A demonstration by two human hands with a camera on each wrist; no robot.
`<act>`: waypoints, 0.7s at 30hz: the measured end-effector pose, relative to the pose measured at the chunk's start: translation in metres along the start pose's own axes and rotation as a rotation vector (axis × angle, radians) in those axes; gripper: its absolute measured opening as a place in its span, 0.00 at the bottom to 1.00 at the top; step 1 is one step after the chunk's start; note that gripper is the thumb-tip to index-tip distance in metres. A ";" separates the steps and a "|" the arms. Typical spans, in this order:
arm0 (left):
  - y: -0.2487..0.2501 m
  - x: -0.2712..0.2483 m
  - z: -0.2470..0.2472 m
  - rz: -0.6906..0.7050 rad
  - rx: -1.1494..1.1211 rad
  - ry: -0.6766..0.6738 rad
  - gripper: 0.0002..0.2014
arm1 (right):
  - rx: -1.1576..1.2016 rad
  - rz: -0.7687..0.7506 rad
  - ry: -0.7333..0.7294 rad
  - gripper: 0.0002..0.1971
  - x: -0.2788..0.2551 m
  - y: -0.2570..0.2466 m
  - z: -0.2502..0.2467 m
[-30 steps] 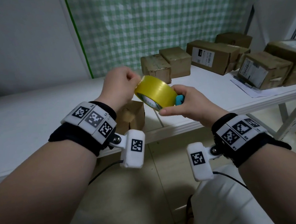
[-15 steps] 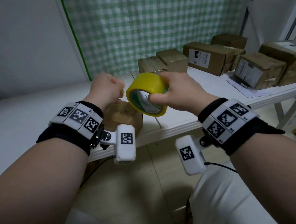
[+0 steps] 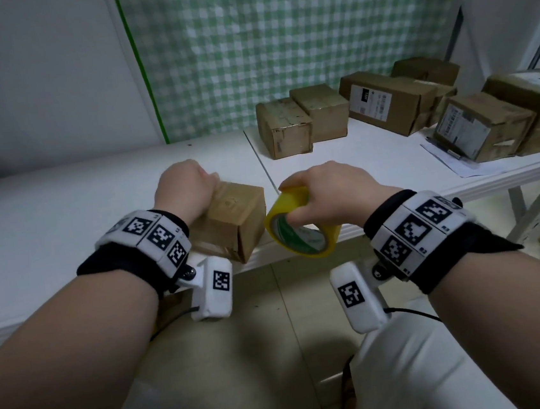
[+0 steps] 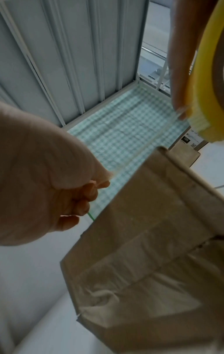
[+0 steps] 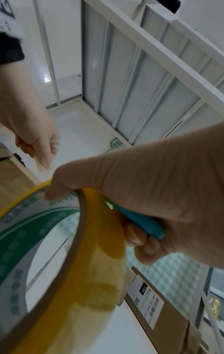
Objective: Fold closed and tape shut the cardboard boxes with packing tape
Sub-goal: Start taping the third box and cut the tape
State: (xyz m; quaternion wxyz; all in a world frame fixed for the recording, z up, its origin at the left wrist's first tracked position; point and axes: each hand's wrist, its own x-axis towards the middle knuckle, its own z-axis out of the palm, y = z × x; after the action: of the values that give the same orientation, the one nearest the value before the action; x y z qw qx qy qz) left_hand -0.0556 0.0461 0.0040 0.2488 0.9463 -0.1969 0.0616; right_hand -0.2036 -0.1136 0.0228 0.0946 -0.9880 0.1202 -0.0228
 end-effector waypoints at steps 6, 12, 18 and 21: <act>-0.006 0.003 0.012 -0.006 0.086 -0.007 0.12 | -0.022 0.020 -0.054 0.29 0.005 0.003 0.003; -0.010 0.003 0.017 0.009 0.113 -0.048 0.12 | -0.016 0.035 -0.101 0.30 0.007 0.004 0.005; -0.014 0.000 0.021 0.040 0.078 -0.031 0.12 | -0.014 0.043 -0.124 0.31 0.007 0.004 0.008; -0.016 -0.004 0.023 0.073 0.085 -0.008 0.11 | -0.011 0.047 -0.141 0.31 0.007 0.004 0.011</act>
State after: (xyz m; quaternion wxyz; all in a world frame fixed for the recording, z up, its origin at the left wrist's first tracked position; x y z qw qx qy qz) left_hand -0.0529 0.0487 -0.0238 0.2052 0.9485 -0.2293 0.0752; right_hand -0.1965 -0.1174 0.0115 0.0978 -0.9845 0.1367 0.0498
